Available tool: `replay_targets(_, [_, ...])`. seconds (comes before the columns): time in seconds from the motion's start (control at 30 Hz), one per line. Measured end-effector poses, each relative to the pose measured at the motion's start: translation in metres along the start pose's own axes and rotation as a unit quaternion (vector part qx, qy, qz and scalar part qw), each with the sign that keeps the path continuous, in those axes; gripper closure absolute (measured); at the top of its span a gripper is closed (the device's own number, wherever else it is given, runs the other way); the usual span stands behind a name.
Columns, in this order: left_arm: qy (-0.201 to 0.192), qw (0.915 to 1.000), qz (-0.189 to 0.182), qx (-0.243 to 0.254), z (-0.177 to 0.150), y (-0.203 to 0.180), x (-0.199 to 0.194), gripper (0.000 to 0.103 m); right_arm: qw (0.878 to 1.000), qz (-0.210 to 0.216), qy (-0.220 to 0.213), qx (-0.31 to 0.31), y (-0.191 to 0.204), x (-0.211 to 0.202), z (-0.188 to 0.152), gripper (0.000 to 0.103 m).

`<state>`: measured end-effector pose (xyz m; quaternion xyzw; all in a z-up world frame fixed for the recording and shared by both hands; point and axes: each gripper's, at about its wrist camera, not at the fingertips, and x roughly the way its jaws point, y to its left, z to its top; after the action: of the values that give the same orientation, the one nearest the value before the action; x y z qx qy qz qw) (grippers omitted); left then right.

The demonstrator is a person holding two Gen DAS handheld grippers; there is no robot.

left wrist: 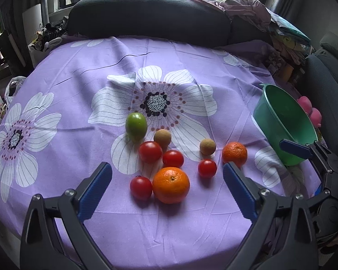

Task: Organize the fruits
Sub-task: 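Move the right gripper toward the large orange beside the tomatoes, then close the right gripper on the large orange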

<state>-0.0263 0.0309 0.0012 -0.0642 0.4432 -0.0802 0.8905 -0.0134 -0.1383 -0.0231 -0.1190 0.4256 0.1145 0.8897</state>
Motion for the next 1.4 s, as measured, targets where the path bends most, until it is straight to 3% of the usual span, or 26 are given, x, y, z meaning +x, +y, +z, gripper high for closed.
replay_targets(0.23, [0.002, 0.9994, -0.027, 0.021, -0.004, -0.005, 0.003, 0.015, 1.0, 0.021, 0.005, 0.008, -0.003, 0.008, -0.006, 0.0])
replay_targets(0.3, [0.004, 0.9989, -0.034, 0.031, -0.004, -0.008, 0.004, 0.022, 0.999, 0.032, 0.007, 0.006, -0.003, 0.01, -0.008, 0.0])
replay_targets(0.43, [0.011, 0.9974, -0.047, 0.054, -0.003, -0.017, 0.009, 0.025, 0.999, 0.046, 0.016, 0.007, -0.006, 0.017, -0.014, 0.008])
replay_targets(0.5, [0.016, 0.996, -0.06, 0.065, -0.001, -0.023, 0.012, 0.031, 0.999, 0.046, 0.019, 0.01, -0.007, 0.02, -0.016, 0.008])
replay_targets(0.9, [0.082, 0.98, -0.154, 0.097, 0.012, -0.058, 0.062, 0.052, 0.998, 0.046, 0.029, 0.023, -0.021, 0.039, -0.016, 0.024])
replay_targets(1.07, [0.111, 0.9716, -0.19, 0.088, 0.018, -0.064, 0.08, 0.054, 0.998, 0.04, 0.04, 0.008, -0.022, 0.048, -0.012, 0.03])
replay_targets(1.27, [0.127, 0.9693, -0.188, 0.096, 0.023, -0.071, 0.091, 0.058, 0.998, 0.042, 0.042, 0.0, -0.023, 0.052, -0.01, 0.034])
replay_targets(1.4, [0.133, 0.9687, -0.187, 0.095, 0.023, -0.07, 0.097, 0.06, 0.998, 0.041, 0.047, -0.006, -0.022, 0.055, -0.01, 0.05])
